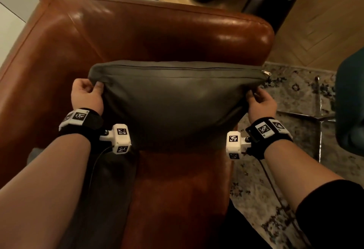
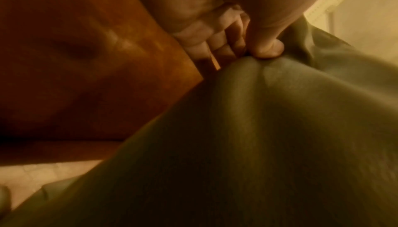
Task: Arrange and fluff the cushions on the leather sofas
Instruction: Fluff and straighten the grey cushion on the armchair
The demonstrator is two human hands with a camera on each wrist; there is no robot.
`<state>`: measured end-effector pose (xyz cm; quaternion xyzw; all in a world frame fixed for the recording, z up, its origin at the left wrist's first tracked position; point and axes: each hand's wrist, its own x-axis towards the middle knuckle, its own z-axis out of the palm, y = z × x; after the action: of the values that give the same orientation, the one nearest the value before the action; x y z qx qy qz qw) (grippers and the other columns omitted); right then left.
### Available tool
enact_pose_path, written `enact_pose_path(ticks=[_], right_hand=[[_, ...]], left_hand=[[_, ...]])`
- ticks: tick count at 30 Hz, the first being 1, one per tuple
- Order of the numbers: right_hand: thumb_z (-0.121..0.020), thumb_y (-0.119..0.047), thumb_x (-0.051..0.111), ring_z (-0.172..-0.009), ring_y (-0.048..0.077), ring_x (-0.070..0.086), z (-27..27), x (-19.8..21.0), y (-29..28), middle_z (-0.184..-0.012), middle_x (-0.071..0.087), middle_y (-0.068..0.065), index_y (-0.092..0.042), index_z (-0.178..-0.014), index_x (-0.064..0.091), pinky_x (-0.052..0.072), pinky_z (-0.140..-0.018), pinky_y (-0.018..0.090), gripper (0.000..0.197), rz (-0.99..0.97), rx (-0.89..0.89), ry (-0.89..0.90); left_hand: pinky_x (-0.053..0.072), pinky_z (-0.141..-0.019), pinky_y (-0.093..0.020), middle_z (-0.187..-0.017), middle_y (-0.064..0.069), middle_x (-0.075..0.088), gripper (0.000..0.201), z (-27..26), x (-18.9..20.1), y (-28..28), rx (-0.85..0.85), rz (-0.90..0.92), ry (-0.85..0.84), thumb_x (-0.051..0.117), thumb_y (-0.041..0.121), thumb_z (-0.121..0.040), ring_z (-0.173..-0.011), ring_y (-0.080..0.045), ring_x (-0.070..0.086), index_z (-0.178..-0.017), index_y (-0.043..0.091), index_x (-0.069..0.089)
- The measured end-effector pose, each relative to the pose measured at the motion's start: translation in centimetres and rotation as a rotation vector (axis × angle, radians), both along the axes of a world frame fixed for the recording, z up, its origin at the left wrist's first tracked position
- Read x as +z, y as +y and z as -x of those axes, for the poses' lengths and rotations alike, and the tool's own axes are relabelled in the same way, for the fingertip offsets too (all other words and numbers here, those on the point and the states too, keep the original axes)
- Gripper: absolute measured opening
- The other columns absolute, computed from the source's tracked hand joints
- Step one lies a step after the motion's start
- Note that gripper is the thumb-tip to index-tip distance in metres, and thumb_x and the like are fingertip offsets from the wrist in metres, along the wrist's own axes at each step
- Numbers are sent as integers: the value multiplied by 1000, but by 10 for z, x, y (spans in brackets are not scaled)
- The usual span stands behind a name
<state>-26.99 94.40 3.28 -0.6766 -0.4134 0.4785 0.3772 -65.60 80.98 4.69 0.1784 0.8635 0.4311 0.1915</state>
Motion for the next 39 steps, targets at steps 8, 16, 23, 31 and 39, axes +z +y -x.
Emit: enact_pose_path(ticks=[8,16,23,31,39], right_hand=[[-90,-1,54,-105,25,66,7,14,7,-102,73,4,-12,-107,69,50,-99,41,26,-64,-46,259],[-93,-5,53,-101,14,68,0,19,5,-104,67,1,-20,-111,59,55,-91,31,24,-33,-68,334],[-87,3,61,-77,6,67,7,20,12,-78,72,-6,-18,-94,56,54,-83,29,22,-141,-185,366],[-84,3,57,-70,-7,55,-12,26,22,-81,53,-6,-24,-92,44,47,-79,14,31,-244,-42,3],[-98,-33,51,-116,11,57,-2,-10,-38,-130,58,-5,-22,-138,48,49,-93,19,42,176,115,230]], left_hand=[[37,-57,-34,-70,4,56,23,5,9,-5,-38,-97,-142,53,42,-91,-63,-19,48,-78,30,68],[47,-71,-38,-82,13,67,18,4,11,-1,-30,-75,-116,52,41,-91,-80,-15,61,-82,44,67],[39,-50,-27,-69,10,59,21,-5,11,0,-9,-87,-166,51,39,-94,-56,-10,50,-78,35,65],[49,-67,-29,-72,14,62,16,16,11,-1,-8,-10,-34,56,35,-93,-66,-5,57,-93,27,70],[37,-105,-33,-136,3,54,41,-30,-2,-25,-86,97,-237,33,37,-102,-125,-17,49,-139,24,48]])
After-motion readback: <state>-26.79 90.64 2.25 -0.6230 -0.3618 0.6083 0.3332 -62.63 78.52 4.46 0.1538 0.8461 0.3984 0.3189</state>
